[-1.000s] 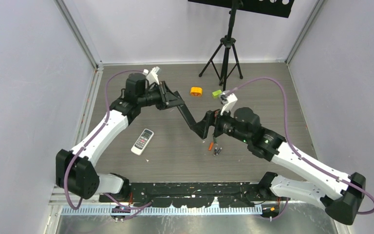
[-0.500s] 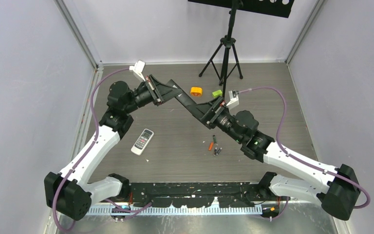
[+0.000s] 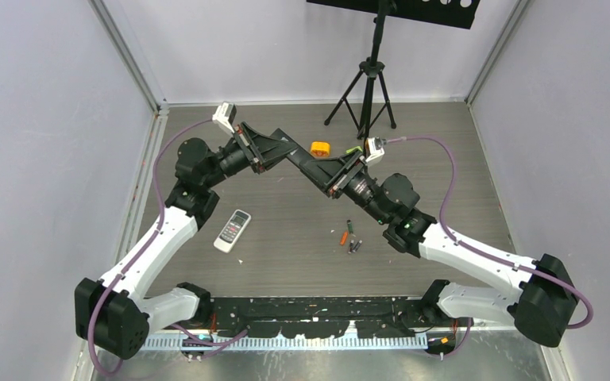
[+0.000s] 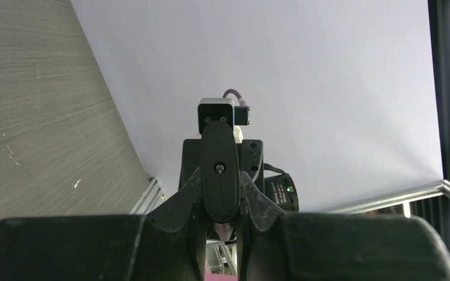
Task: Load the batteries into the remote control
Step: Adjust the remote control, then remove the battery cover from the remote control.
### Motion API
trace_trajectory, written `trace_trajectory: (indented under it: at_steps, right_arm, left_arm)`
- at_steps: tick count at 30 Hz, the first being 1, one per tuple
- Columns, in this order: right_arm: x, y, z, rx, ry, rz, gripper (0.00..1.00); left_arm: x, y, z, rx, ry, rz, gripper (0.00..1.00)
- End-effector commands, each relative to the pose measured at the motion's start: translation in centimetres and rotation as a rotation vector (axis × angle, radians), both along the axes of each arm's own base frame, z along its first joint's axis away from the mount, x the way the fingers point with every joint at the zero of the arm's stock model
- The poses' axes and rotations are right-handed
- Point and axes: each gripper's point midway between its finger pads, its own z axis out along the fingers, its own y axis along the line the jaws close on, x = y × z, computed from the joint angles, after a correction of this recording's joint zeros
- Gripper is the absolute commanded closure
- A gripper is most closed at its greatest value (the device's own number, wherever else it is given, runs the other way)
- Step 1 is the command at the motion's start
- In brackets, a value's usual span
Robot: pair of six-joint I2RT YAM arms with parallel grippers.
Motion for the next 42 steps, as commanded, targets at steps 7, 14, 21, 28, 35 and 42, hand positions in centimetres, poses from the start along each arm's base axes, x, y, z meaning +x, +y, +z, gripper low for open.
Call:
trace_trajectory:
  at_steps: [7,14,21,28,35,42]
  right_arm:
    - [-0.8,-1.6,0.2,0.075,-0.023,-0.024,0.77]
    - [-2.4,-2.5,-1.0,0.053,-0.129,-0.011,0.99]
    - [-3.5,-3.0,-0.6,0.094,-0.189,0.014,1.0]
    - [-0.5,-3.7,-2.7,0.044,0.012,-0.116,0.79]
    - [0.2,-4.1,-3.7,-0.015,0.066,-0.158,0.41]
    - [-0.1,-4.1,-3.3,-0.029,0.074,-0.146,0.42]
  left_arm:
    - [-1.1,0.4,3.6,-0.076,-0.079,-0.005,1.0]
    - [-0.7,0.2,3.3,-0.077,-0.057,-0.008,1.0]
    - [0.3,0.2,1.6,-0.092,0.046,0.01,1.0]
    - [1.1,0.5,0.4,-0.094,0.055,0.056,1.0]
    - [1.9,0.1,-1.4,-0.066,0.075,0.052,1.0]
    - [2.7,-0.3,-3.2,-0.014,0.073,0.056,1.0]
